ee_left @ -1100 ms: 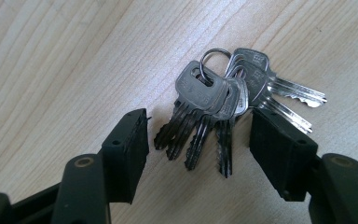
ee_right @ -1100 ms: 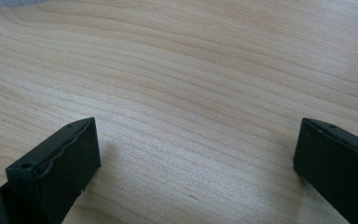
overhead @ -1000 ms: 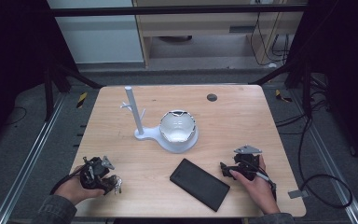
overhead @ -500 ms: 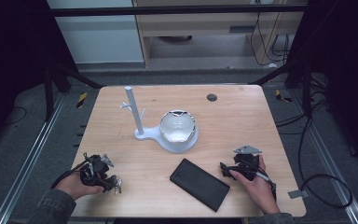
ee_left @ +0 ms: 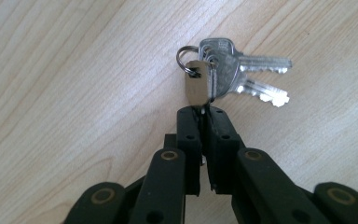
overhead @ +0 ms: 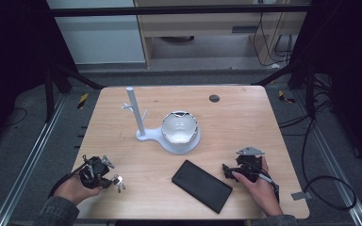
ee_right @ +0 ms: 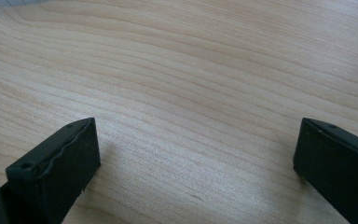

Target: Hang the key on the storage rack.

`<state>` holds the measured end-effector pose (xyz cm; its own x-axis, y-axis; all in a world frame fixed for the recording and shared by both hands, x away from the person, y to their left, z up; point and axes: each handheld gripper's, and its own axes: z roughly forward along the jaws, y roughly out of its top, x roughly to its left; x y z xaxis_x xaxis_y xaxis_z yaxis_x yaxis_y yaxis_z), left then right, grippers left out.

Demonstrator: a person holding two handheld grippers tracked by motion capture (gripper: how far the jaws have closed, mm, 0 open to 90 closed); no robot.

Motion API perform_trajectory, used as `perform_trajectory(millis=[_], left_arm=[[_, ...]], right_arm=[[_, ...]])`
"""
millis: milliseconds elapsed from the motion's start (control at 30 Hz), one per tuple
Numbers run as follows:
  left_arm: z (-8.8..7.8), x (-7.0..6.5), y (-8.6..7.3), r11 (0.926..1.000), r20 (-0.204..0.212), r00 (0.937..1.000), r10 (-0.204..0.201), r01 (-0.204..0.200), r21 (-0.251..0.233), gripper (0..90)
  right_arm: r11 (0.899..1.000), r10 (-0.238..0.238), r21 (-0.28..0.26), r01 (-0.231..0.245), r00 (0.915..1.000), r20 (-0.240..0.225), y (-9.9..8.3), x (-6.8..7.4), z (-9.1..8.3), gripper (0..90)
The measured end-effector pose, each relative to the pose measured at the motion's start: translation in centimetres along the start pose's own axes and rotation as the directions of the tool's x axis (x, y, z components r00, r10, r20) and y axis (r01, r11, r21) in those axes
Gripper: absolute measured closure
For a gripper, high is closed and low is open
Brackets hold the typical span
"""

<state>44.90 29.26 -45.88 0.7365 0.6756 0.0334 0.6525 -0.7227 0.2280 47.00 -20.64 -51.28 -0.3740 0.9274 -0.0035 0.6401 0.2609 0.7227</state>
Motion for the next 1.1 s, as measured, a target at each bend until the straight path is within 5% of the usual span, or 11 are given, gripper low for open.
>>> perform_trajectory(millis=[433, 1100], left_arm=[[-0.9, 0.3, -0.4, 0.999, -0.015, 0.999, -0.042, 0.041, -0.019, 85.5], [-9.0, 2.1, 2.8, 0.9928, -0.074, 0.9957, -0.055, 0.047, -0.11, 85.6]], right_arm=[[1.0, 0.0, 0.0, 0.0, 1.0, -0.001, 0.0, 0.0, 0.0, 0.6], [1.0, -0.002, -0.001, 0.002, 1.0, 0.001, 0.0, 0.0, 0.0, 0.6]])
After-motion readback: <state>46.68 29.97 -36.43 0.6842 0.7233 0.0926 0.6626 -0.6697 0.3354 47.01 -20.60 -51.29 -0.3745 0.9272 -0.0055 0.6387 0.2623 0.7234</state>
